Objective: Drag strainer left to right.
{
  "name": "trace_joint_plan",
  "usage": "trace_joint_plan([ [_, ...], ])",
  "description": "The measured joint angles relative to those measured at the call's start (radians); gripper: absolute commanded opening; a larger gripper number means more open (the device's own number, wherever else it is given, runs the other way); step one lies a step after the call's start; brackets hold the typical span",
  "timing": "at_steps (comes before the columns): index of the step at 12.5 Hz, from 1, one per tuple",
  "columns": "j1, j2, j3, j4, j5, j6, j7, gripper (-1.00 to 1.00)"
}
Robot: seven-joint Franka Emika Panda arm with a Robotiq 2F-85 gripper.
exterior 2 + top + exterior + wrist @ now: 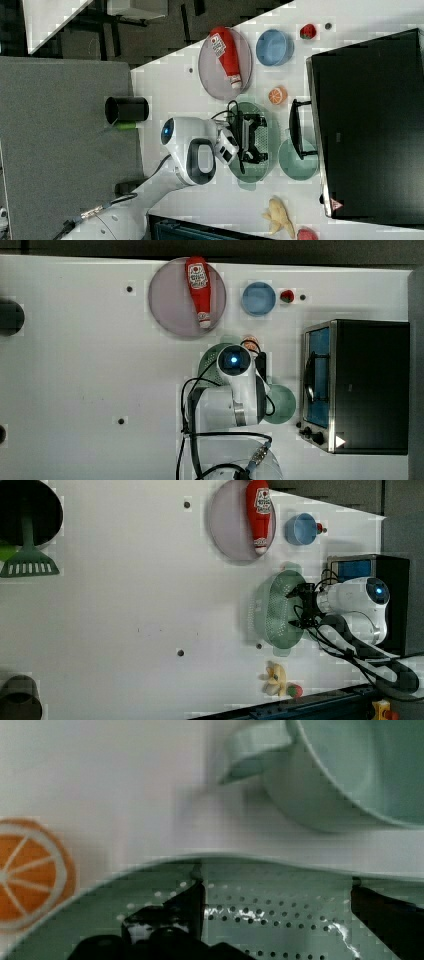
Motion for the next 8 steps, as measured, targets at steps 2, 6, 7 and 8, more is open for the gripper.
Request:
trace_joint_plan([
  [2,-0.001,0.01,-0.005,0.004,0.02,0.0,-0.008,1.0],
  [6,-0.026,-0.1,0.048,-0.063,0.043,-0.015,-0.149,1.0],
  [7,-0.031,-0.16,0.076,-0.078,0.074,-0.04,-0.211,1.0],
  [8,-0.024,-0.231,0.098,-0.076,0.103,-0.108,-0.284,1.0],
])
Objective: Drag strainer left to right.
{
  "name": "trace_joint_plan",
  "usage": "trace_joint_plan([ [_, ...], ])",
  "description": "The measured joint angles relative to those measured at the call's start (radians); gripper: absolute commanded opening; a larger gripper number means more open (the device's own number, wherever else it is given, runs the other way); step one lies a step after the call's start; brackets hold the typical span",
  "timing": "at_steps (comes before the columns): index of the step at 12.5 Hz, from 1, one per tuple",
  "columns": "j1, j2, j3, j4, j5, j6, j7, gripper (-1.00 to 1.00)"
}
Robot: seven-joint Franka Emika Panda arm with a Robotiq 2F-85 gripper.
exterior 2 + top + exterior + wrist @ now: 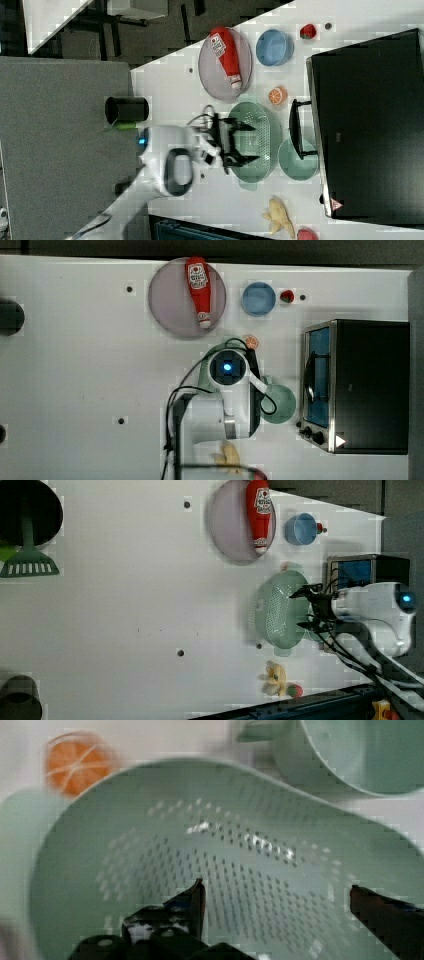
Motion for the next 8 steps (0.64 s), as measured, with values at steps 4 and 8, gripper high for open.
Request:
trace_joint_plan([
  [4,0.049,-0.37,0.026,0.045,0.157,-0.359,-0.264,1.0],
  [8,0.033,-0.624,0.019,0.221,0.225,-0.679,-0.485,1.0],
])
